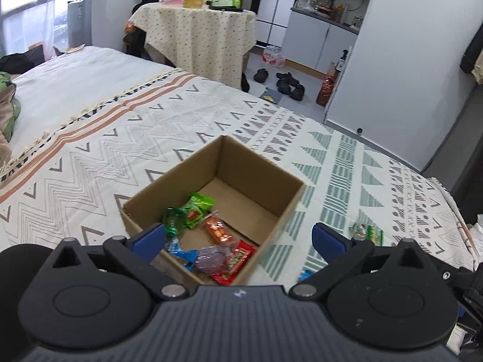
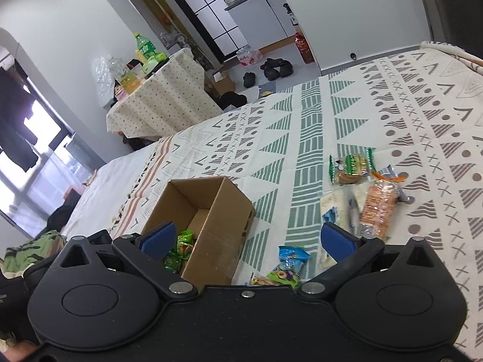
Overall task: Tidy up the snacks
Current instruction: 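Move both tools back toward the remaining snacks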
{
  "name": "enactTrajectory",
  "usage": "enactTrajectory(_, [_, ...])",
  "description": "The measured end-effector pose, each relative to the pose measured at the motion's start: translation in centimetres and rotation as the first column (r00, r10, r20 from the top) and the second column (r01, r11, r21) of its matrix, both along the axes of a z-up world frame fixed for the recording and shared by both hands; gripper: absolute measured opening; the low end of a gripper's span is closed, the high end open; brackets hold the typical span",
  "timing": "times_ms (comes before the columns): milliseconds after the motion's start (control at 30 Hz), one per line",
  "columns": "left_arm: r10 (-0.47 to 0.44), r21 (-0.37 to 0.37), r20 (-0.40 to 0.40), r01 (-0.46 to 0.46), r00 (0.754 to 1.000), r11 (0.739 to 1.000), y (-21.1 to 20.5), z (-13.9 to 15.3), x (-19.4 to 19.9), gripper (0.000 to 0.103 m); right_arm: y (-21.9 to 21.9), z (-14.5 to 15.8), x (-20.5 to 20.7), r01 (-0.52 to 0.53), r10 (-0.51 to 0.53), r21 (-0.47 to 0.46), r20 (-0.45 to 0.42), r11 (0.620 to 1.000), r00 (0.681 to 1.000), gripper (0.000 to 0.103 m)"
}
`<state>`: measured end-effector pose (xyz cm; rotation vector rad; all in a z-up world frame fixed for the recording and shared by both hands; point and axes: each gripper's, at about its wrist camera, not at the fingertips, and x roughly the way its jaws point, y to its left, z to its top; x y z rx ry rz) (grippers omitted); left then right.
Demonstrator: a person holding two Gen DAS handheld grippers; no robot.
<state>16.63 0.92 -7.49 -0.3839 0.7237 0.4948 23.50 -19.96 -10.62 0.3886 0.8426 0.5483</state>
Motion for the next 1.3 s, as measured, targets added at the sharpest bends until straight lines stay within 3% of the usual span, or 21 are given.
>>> enactTrajectory(433, [-0.07,-0.021,0.006,0.07,0.998,0.997,-4.0,0.8,0.7,0.103,-5.3,0.4,0.4,0.063,-0.062,0.043,-0.023,0.997,0.998,0.103])
enactTrajectory(967, [-0.149,-0.051,-0.01,0.148,0.989,0.988,-7.4,-2.2,2.0,0.099,-9.5,-0.7,0.4,0.099,-0.098,0.042,-0.03,0.994,0.995,0.102])
enactTrajectory(1100, [-0.16,-0.081,-0.021,0.158,0.987,0.984,-7.4,-3.5,2.9,0.089,-9.8,-1.7,0.9,0.109,-0.107,0.04,-0.049,0.993,0.993,0.1])
enactTrajectory(1300, [-0.183,-0.128,-0.057,0.174,0.982,0.976,-7.2,-6.0,4.4,0.067,-10.1,-3.3,1.7,0.144,-0.142,0.021,-0.075,0.989,0.987,0.088])
